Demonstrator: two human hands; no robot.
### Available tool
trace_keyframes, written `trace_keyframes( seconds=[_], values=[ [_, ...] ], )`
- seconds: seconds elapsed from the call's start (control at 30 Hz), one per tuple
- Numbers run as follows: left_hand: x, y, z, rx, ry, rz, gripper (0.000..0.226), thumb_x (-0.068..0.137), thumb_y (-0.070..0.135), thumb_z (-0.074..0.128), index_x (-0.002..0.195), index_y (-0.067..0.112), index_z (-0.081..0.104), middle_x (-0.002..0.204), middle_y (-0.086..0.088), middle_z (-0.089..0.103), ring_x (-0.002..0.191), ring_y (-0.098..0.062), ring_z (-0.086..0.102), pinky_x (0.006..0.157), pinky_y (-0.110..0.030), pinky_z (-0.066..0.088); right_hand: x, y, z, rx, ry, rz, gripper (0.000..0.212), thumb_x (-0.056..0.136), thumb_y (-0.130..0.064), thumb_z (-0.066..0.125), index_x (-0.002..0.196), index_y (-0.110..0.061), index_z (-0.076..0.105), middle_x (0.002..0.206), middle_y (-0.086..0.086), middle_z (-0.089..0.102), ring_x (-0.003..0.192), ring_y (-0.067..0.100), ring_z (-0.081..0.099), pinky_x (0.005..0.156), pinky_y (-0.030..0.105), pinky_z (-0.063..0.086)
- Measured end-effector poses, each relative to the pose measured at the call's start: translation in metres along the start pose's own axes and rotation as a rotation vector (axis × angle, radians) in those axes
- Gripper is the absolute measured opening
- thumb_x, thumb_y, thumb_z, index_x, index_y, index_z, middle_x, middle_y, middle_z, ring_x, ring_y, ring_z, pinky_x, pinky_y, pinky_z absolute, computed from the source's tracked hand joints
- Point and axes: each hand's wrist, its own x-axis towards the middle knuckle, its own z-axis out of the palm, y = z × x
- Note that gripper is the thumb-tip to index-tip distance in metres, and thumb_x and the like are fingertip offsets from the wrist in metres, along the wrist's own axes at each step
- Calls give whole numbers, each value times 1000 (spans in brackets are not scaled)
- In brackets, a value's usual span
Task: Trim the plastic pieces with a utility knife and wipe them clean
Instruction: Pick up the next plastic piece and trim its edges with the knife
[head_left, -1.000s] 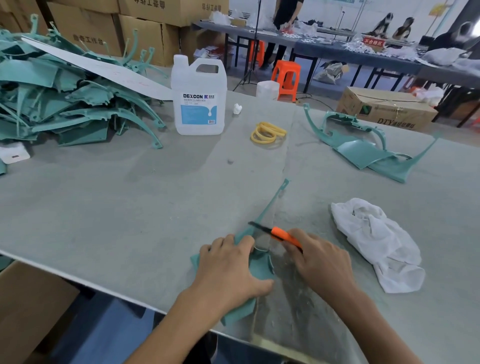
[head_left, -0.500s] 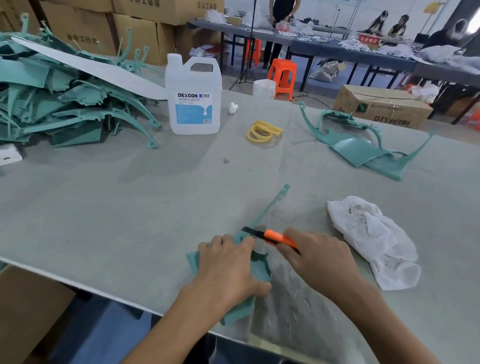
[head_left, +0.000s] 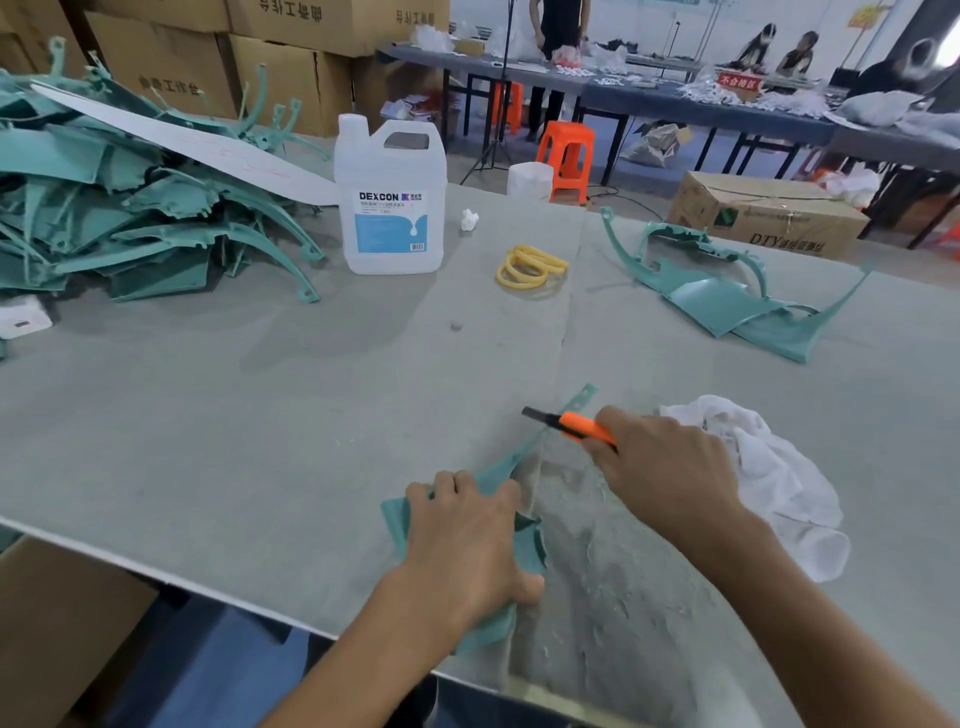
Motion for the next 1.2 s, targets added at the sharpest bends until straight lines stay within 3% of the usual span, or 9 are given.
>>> trace_keyframes(
  seconds=[0.1,0.23,0.33,0.47,0.63,0.73,0.93,1.07,1.2],
  values=[
    [2,-7,-3,-94,-32,-14,63,65,74,62,110,33,47,115,1,56,109,-25,49,93,-43,38,-22,-8,4,218,-135,-83,31,100,-60,39,91,-31,47,68,-9,53,61,14,54,56,33,44],
    [1,-21,-16,-370,-64,-47,57,55,78,64,93,39,45,81,13,58,79,-9,54,65,-30,38,-37,-12,17,382,-198,-105,28,99,-58,45,93,-32,52,69,-9,56,66,13,56,55,33,39],
    [0,-31,-22,-498,-96,-74,57,50,80,65,89,43,47,76,12,61,71,-4,57,56,-28,37,-35,-10,30,431,-155,-109,29,99,-60,44,93,-32,52,74,-10,58,68,13,58,55,32,40],
    [3,-38,-25,-522,-135,-59,59,50,85,63,91,44,50,81,11,65,74,-7,61,59,-30,44,-16,-4,44,309,-17,-34,33,99,-63,40,102,-32,54,86,-9,59,77,22,63,58,34,39],
    [10,-46,-27,-626,-180,-19,61,51,87,67,91,43,54,87,11,70,80,-14,67,79,-41,55,15,11,39,219,119,70,35,104,-53,40,109,-24,59,87,-2,58,78,27,63,61,36,49],
    [11,-49,-28,-648,-182,-5,62,49,89,68,90,43,55,83,11,69,73,-12,64,73,-39,53,13,7,35,264,173,46,33,104,-52,42,108,-24,59,86,-2,57,74,25,60,60,37,50],
    [14,-52,-28,-691,-176,10,62,50,87,71,88,41,57,77,11,65,67,-11,59,68,-33,48,-8,-9,43,407,-104,-295,27,100,-62,39,94,-37,45,79,-13,49,70,16,52,53,29,28],
    [9,-48,-28,-600,-196,1,62,51,89,66,90,42,54,85,12,69,78,-13,66,74,-38,53,18,14,38,232,80,8,34,103,-55,40,109,-27,59,87,-5,58,75,23,61,57,33,40],
    [5,-43,-29,-460,-184,-15,61,50,88,62,89,44,47,89,14,61,81,-9,58,66,-33,44,18,11,35,248,222,49,32,103,-51,44,104,-23,60,81,-2,59,70,25,60,58,39,50]
  ],
)
